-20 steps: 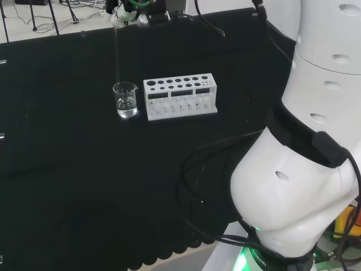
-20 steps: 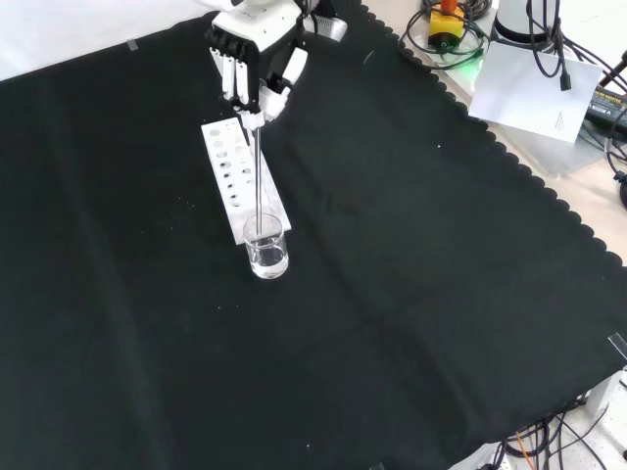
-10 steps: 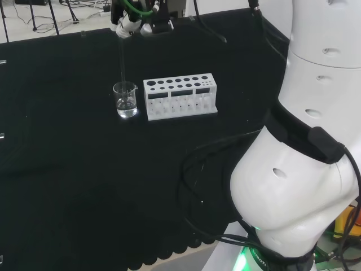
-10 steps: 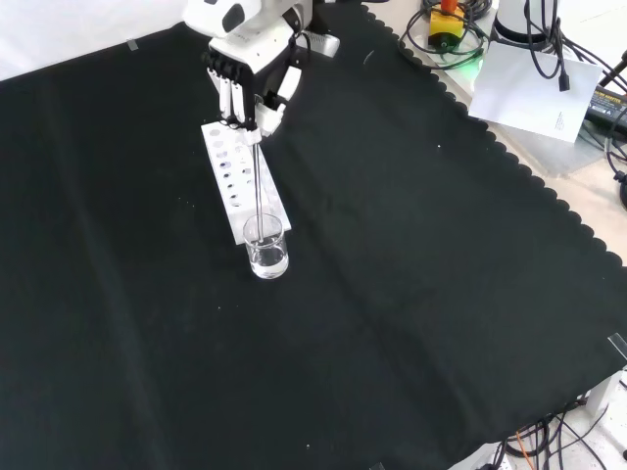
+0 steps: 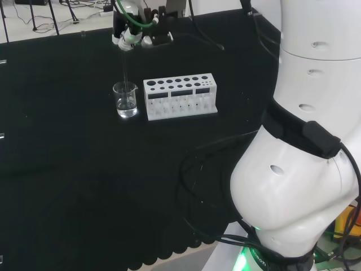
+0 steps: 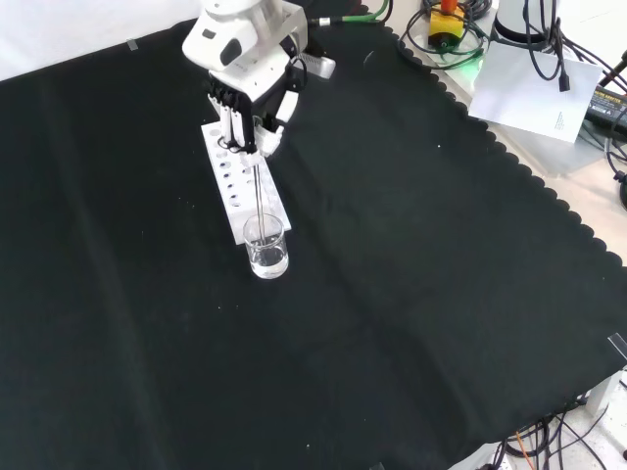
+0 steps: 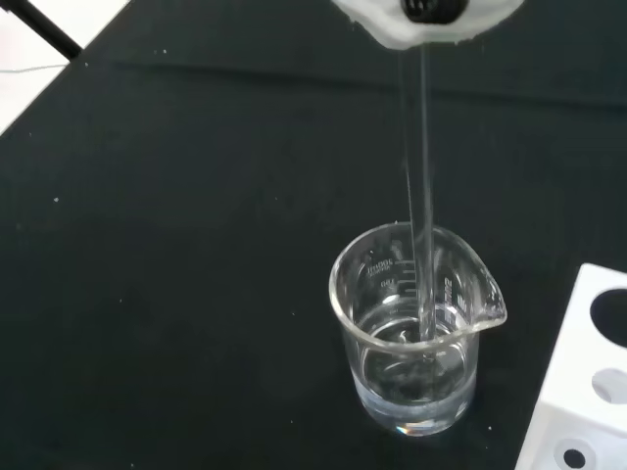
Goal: Stir in the beaker to the left of the white test tube rack with the glass rod.
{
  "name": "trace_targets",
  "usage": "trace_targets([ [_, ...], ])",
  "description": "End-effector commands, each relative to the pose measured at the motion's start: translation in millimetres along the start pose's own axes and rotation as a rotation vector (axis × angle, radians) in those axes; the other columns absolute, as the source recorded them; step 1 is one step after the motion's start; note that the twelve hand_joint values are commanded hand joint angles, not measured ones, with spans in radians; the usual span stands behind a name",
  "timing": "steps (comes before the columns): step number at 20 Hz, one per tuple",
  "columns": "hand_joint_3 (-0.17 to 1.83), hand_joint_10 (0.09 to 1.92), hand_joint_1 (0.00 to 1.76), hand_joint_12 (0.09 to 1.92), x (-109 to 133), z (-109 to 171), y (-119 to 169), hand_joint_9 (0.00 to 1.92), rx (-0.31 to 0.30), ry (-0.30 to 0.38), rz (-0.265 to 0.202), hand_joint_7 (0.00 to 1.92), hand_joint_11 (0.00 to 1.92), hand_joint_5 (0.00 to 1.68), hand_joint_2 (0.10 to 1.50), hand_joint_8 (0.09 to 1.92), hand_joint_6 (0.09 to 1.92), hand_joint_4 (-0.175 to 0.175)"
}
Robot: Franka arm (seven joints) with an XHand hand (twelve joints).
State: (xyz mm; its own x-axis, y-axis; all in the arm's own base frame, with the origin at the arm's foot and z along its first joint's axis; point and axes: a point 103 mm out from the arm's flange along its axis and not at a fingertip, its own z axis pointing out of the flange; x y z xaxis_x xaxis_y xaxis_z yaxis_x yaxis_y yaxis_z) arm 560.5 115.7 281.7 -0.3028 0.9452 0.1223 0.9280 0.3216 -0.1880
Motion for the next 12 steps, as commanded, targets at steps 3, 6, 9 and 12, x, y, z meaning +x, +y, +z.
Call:
trace_targets([
  [3, -0.17, 0.86, 1.32, 0.52, 4.6, 5.3, 12.4, 1.55, 0.004, -0.005, -0.010, 1.18, 1.64, 1.41, 1.09, 1.00, 0.09, -0.175],
  [6, -0.17, 0.86, 1.32, 0.52, 10.1, 1.5, 14.2, 1.55, -0.005, -0.008, -0.022, 1.18, 1.64, 1.41, 1.09, 1.00, 0.09, -0.175],
  [9, -0.17, 0.86, 1.32, 0.52, 9.5, -2.7, 15.2, 1.55, -0.013, -0.007, -0.019, 1.18, 1.64, 1.41, 1.09, 1.00, 0.09, -0.175],
  [12, -0.17, 0.86, 1.32, 0.52, -0.2, -4.2, 13.5, 1.55, -0.013, -0.006, -0.003, 1.18, 1.64, 1.41, 1.09, 1.00, 0.09, -0.175],
])
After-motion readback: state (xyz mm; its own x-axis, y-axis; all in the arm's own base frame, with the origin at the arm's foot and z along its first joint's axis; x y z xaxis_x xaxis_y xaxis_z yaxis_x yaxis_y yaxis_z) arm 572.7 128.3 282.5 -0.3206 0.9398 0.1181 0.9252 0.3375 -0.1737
